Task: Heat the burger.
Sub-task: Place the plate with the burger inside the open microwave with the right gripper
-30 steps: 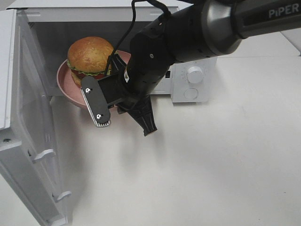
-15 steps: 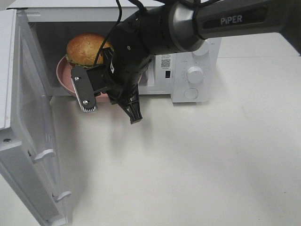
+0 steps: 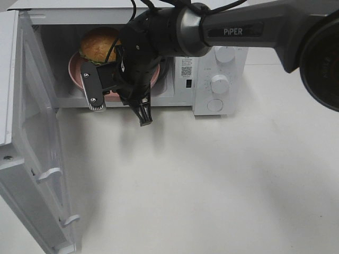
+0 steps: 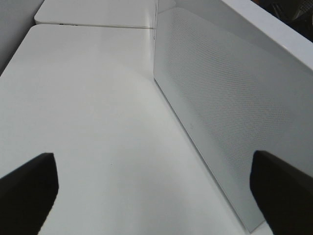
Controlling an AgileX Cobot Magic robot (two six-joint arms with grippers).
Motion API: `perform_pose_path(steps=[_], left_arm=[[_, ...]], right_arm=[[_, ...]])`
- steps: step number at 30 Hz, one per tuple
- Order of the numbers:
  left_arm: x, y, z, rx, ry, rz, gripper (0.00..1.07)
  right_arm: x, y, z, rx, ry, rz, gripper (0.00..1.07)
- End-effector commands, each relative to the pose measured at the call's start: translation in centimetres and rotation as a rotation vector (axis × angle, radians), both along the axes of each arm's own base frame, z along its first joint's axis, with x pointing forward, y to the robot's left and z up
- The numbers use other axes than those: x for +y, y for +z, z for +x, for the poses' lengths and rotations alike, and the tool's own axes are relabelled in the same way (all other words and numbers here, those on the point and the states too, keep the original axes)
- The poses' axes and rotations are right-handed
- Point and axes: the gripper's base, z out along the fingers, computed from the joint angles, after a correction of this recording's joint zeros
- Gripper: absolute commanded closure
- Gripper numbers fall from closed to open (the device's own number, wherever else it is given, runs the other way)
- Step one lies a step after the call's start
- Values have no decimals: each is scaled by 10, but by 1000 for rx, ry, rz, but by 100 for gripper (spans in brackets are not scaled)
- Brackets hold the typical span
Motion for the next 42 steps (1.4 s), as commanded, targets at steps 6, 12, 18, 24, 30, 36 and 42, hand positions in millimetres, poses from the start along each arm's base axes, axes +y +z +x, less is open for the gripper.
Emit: perform_pose_path(steps=[6,12,18,24,30,36,42], left_arm=[[0,0,-2,-22,-5,-2,7],[0,0,-2,-22,-5,-2,7],[0,0,-2,-22,-5,-2,7],[0,0,-2,-22,-5,-2,7],[0,0,-2,-22,-5,-2,7],[0,0,-2,-22,-5,-2,7],[0,0,-2,-22,-5,-2,7]], right_arm=[[7,19,23,-85,-31,80,107],[13,17,29,-92,-35,84,107],[16,12,34,-100,-35,91,107],[12,3,38,-94,-39,75,107],[9,0,44,-106,-40,86,107],[10,0,44,-114,-37,90,107],[11,1,45,-127,-33,104,101]])
